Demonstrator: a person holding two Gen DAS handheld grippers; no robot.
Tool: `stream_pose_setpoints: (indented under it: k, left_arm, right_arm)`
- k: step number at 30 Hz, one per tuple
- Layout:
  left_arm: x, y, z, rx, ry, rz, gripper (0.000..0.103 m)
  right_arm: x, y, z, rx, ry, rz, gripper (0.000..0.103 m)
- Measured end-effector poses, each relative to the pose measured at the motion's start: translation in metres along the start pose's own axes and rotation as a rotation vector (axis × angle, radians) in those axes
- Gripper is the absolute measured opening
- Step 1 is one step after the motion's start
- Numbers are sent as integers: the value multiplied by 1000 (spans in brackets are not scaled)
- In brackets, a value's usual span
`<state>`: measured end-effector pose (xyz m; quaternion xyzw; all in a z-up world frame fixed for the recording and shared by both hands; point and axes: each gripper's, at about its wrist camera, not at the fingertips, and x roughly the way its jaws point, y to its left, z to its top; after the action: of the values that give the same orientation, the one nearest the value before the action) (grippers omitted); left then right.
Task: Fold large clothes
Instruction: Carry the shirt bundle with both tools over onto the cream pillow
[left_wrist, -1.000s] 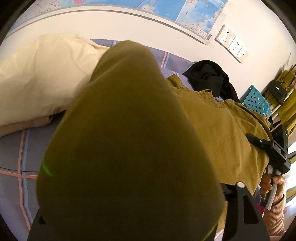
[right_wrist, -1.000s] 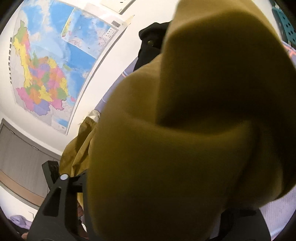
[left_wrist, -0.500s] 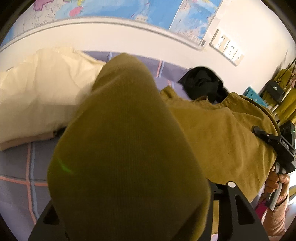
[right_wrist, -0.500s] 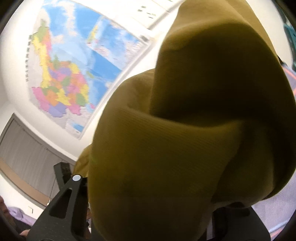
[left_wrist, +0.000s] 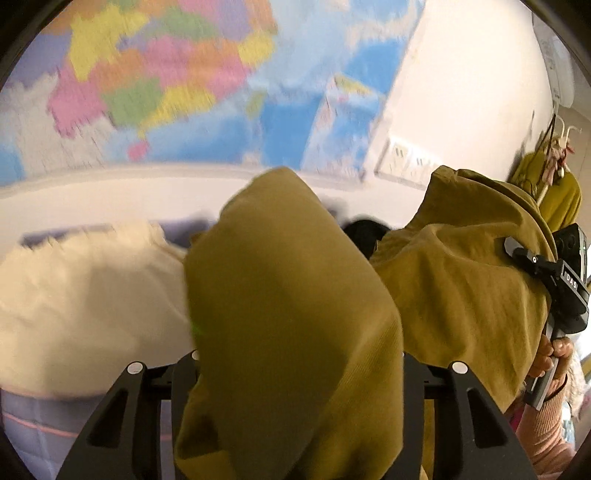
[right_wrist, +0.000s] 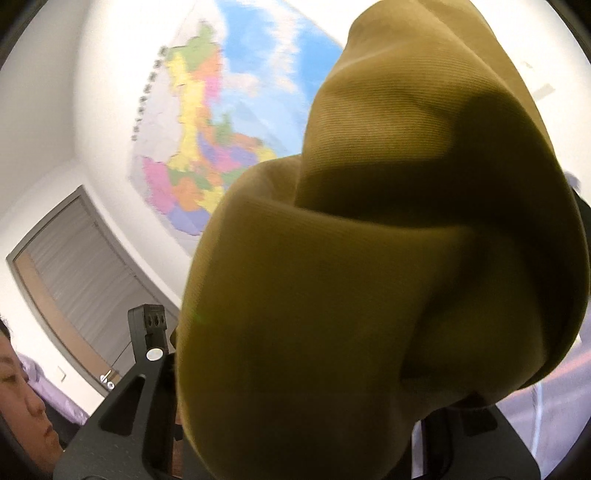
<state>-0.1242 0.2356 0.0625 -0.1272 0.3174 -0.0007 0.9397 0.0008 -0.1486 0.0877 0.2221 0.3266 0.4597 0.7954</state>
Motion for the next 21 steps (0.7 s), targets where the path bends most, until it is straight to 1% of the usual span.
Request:
stream_pose_setpoints:
  k: [4,7,9,10,11,12,13,14,15,16,17,18,19,20,21]
  left_arm:
    - [-35,18,28,11,-101,103,47]
    - [-65,44,52,-3,-177,195,46]
    - [-83,65,61,-19,-206,239,46]
    - [-93,80,70,-31,-227,284,45]
    - [-100,89,76,-39,-243,315,45]
    - [-107,102,83,-53,-254,350,45]
    - [-114,113,85,-61,-264,386,44]
    - [-119,126,90,-71,-277,437,44]
    - [-123,135,94,-81,-282,463,44]
    - [-127,149,99,-93,-288,504,44]
    - [-129,164,103,-109,-293,542,44]
    - [-129,175,110,-121,-293,560,44]
    - [-129,191,115,-128,-291,598,43]
    - [-132,204,115,-132,-292,622,43]
    - [-132,216,117,-127,-288,636,43]
  right_arm:
    - [36,28,20,-40,-7,91,33]
    - [76,49,35,-69,0,165,33]
    - [108,64,43,-90,5,203,33]
    - [126,72,46,-90,13,232,33]
    - [133,79,45,-99,16,249,33]
    - [148,81,51,-99,16,270,33]
    - [165,86,52,-89,24,294,33]
    - [184,94,52,-96,26,310,33]
    - [199,97,53,-95,24,321,33]
    - [214,101,53,-90,26,342,33]
    - [234,107,49,-99,28,360,33]
    - [249,111,44,-92,35,374,33]
    - [265,109,46,-86,42,383,33]
    - [286,113,40,-82,53,388,33]
    - [283,129,25,-77,56,398,33]
